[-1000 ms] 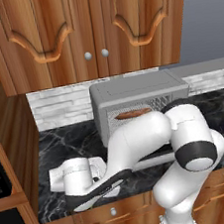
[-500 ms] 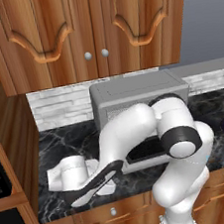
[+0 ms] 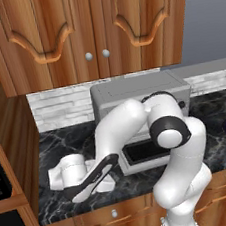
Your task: Pull the toaster oven rack outwards. Pick up the baguette from the plate and place it on the toaster oven rack. Close the toaster oven door fully and set the temperature to the lowest setting.
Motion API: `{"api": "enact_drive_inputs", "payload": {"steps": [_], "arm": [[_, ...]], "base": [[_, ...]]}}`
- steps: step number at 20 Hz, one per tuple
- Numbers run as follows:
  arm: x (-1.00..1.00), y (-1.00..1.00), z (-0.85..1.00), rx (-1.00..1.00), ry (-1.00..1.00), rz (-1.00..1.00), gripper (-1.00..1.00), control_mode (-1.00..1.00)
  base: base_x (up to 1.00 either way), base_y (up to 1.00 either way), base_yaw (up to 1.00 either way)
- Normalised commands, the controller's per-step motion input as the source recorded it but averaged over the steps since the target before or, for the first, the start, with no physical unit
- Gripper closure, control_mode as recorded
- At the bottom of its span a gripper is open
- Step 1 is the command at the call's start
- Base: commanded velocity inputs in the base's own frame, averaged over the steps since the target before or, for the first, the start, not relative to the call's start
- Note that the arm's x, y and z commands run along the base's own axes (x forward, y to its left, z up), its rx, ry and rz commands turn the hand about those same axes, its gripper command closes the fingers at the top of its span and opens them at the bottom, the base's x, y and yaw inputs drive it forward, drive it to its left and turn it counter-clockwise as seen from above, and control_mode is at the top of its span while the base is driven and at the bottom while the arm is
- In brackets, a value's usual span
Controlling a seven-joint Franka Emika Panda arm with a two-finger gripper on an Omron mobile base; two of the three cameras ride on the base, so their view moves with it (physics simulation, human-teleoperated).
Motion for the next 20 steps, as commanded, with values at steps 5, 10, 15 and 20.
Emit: {"api": "enact_drive_inputs", "payload": {"steps": [5,10,15,20], "arm": [[0.03,-0.37,-0.12,0.22,0.00,0.04,-1.00,-1.00],[0.00,-0.41,-0.05,0.18,-0.02,0.03,-1.00,-1.00],[0.00,-0.34,0.00,0.04,0.00,0.01,-1.00,-1.00],[0.00,-0.09,-0.15,0.00,0.03,0.01,-1.00,-1.00]], "base": [[0.00,0.00,0.00],[0.00,0.00,0.00],[0.00,0.00,0.00],[0.00,0.00,0.00]]}}
